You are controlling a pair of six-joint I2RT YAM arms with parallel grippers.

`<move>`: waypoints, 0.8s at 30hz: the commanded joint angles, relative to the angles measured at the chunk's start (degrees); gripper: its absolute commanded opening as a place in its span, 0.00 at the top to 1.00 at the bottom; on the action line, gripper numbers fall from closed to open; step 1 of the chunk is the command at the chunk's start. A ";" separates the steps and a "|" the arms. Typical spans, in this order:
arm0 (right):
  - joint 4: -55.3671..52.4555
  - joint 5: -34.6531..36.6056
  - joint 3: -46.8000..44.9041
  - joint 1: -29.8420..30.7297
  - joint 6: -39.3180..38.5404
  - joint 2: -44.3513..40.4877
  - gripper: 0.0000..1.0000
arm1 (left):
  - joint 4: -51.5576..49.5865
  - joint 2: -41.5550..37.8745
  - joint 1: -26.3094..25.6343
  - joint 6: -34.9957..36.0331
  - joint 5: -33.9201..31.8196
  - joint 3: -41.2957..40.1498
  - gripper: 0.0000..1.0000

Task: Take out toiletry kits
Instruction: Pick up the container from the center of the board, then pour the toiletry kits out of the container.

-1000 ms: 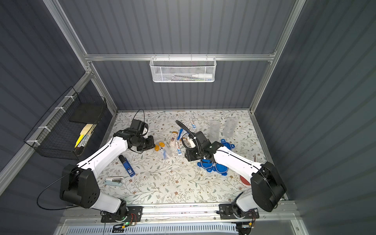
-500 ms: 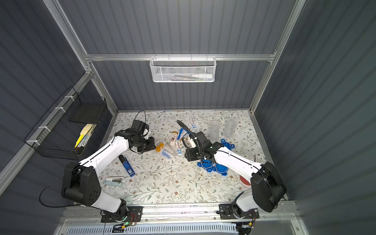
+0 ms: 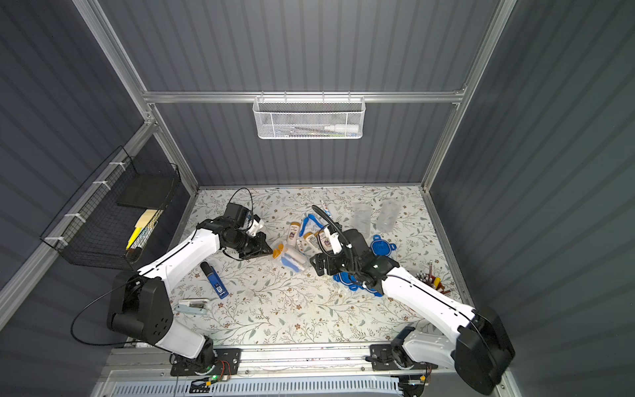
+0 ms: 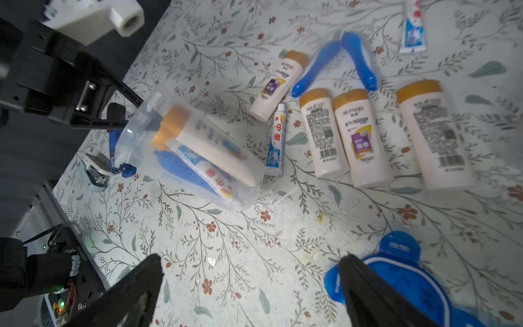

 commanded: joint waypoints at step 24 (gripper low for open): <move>1.50 -12.29 8.24 0.56 -20.51 7.58 0.03 | 0.61 0.04 0.15 4.08 24.87 9.03 1.00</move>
